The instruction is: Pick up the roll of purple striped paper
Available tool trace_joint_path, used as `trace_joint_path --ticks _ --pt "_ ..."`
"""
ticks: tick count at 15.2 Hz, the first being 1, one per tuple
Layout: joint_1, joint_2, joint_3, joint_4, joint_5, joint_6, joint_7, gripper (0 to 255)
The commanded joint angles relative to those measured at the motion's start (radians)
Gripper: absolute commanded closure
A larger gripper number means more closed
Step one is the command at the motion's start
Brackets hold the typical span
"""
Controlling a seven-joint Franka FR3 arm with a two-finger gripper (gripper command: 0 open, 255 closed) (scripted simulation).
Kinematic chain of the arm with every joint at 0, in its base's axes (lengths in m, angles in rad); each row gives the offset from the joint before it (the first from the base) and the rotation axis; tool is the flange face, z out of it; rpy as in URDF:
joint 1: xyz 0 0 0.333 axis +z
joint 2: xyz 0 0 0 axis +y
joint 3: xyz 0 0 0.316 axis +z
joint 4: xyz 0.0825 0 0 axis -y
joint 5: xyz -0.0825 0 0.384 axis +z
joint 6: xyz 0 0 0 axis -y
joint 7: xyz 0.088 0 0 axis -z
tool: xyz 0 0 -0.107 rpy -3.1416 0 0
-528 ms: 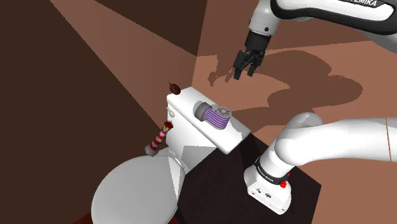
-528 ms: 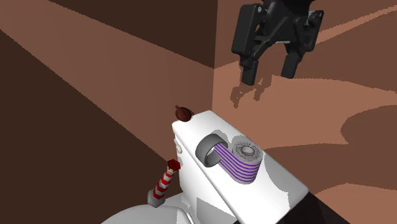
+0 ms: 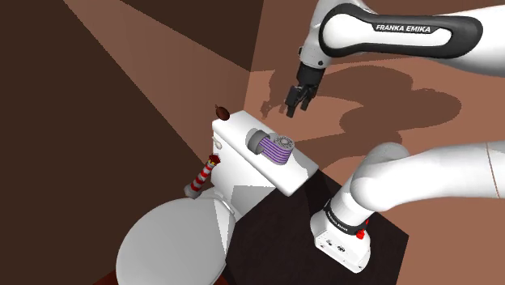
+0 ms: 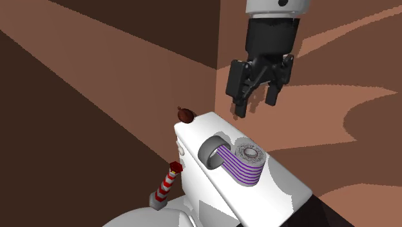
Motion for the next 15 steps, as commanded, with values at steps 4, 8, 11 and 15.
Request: trace_joint_path --ticks 4,8,11,15 --pt "0.024 0.120 -0.034 -0.083 -0.031 0.201 -0.102 0" --pt "0.045 0.248 -0.059 -0.121 -0.048 0.364 -0.180 0" --pt "0.061 0.362 -0.077 -0.133 -0.056 0.488 -0.240 0" --pt "0.074 0.461 -0.088 -0.137 -0.055 0.591 -0.283 0"
